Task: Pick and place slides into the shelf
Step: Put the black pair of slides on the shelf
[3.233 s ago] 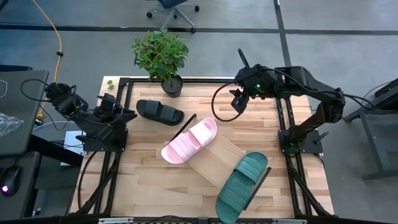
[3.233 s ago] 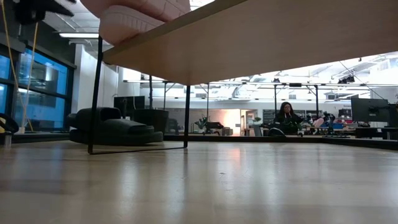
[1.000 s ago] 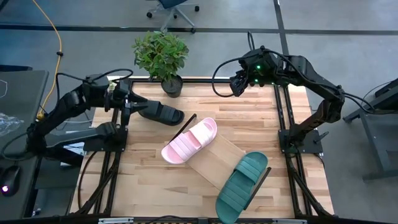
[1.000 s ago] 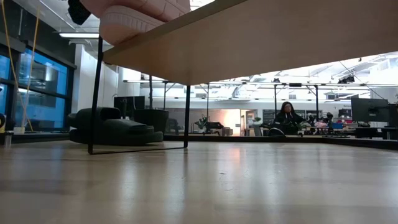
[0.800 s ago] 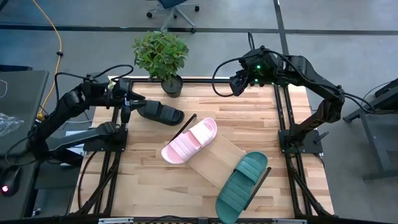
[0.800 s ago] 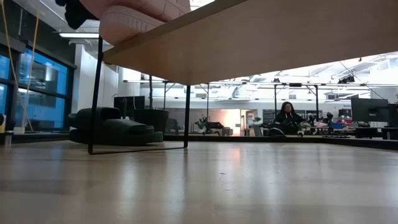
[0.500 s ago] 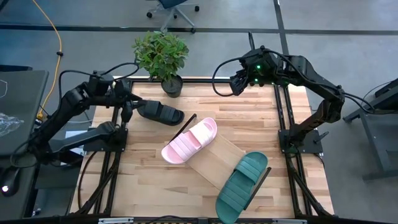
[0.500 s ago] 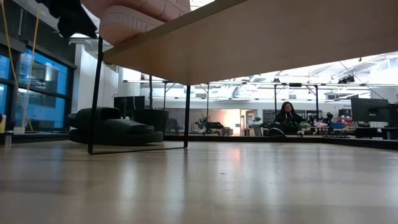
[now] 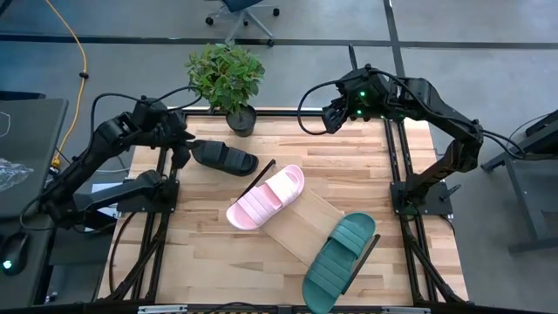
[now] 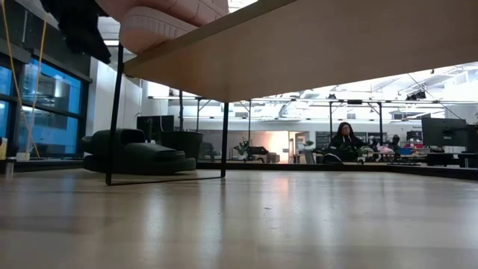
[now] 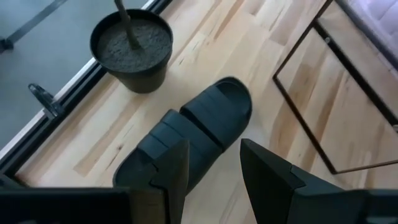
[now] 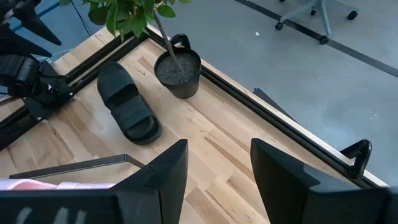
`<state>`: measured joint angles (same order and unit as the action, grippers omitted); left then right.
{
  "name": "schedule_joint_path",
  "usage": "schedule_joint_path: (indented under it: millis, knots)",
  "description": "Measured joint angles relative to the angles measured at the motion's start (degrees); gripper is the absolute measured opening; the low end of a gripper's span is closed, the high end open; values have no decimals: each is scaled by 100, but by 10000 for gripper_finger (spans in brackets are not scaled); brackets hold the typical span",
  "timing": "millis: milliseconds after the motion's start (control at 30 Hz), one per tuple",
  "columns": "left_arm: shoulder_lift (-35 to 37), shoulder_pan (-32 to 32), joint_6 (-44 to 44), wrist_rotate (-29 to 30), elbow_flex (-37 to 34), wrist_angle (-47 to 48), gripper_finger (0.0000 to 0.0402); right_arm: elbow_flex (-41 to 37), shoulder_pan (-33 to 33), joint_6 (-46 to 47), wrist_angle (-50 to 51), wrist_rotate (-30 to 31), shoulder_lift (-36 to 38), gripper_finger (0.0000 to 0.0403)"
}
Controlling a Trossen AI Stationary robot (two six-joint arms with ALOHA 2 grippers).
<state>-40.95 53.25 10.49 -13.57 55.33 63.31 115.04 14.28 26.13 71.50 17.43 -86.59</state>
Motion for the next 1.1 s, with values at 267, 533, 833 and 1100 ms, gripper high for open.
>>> schedule_joint_path:
  millis: [267,533,833,1100]
  knots:
    - [-175,0,21,-122,0,-13,133,0,-2,-48,0,0,0,167]
    - [7,0,-140,-287,0,-15,133,0,-2,-109,0,-2,0,167]
    - [772,0,-779,-420,-432,-237,133,0,-7,-219,0,-2,0,167]
    - [1788,0,-1860,-715,-1794,-1169,133,0,-7,-375,0,-5,0,167]
